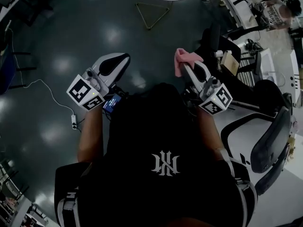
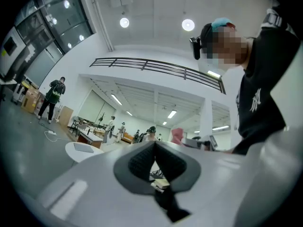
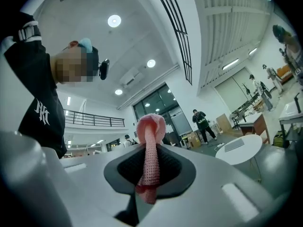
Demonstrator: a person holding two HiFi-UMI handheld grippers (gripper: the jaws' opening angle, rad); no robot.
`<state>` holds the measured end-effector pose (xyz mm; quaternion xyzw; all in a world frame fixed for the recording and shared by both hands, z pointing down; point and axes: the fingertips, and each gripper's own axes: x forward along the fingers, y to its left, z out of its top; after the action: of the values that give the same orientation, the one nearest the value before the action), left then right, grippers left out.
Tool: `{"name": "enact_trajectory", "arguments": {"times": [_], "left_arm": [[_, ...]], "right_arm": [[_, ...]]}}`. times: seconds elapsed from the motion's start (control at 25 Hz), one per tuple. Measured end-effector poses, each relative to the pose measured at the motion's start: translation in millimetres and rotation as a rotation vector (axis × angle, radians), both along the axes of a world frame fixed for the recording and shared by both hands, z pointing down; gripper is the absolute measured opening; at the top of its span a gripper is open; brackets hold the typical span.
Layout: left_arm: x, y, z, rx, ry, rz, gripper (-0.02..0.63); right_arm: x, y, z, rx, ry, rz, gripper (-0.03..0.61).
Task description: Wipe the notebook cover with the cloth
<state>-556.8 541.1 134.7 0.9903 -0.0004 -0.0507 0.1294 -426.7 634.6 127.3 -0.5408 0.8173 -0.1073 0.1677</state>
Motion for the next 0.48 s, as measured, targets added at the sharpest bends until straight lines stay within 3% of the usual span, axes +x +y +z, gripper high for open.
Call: {"name": "enact_trajectory", "arguments": {"times": [0.24,0.48], "left_arm": [[6.0,-7.3,0.3,-0.017,0.008,0.075,0.002],[40.7,-60.7,16.4,-0.015,-0.064,0.061,0.002]], "right_arm": [[0.2,-20.8,-5.6,0.005,0.023,0.024,0.037],[47.0,-80.7,8.1,0.027,-0.018,0.034,0.038]]}}
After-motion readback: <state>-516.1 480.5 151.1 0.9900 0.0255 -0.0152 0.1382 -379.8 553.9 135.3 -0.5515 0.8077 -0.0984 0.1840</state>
